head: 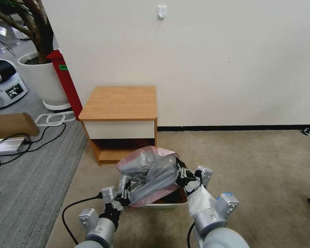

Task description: Pick up the garbage bag from the table and place it over the trash can.

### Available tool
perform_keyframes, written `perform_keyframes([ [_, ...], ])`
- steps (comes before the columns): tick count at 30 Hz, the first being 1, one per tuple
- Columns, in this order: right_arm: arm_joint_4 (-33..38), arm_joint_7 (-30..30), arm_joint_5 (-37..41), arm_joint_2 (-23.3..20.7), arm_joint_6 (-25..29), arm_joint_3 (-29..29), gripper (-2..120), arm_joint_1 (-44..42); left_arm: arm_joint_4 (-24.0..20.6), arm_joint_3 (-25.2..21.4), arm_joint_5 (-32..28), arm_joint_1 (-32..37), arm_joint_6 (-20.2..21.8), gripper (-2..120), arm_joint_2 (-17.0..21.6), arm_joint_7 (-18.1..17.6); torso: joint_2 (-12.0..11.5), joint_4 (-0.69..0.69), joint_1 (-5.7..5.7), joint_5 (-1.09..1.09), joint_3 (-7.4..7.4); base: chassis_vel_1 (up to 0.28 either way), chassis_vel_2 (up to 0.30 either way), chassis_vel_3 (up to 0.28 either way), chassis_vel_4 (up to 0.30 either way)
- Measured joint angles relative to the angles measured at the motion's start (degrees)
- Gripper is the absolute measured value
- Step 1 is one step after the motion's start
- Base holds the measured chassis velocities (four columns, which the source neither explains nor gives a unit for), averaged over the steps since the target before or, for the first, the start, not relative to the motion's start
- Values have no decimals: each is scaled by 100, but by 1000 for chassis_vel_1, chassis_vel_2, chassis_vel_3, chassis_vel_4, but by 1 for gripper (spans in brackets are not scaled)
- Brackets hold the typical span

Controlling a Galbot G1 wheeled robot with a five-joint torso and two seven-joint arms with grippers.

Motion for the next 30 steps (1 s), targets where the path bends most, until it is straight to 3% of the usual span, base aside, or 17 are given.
perform_keyframes([
  [15,531,346,-381,-218,-280,-92,1,-441,-85,-240,-510,-226,196,7,-43,-309,0,-1,0,0,0,0,0,0,0],
  [26,855,62,-1537,-255,52,-293,39,-696,-145,-154,-621,-441,334,7,-12,-531,0,0,0,0,0,0,0,0,0],
  [30,972,-370,-1957,-346,392,-201,56,-795,-160,-182,-686,-554,390,7,80,-603,0,0,0,-1,0,0,0,0,0],
])
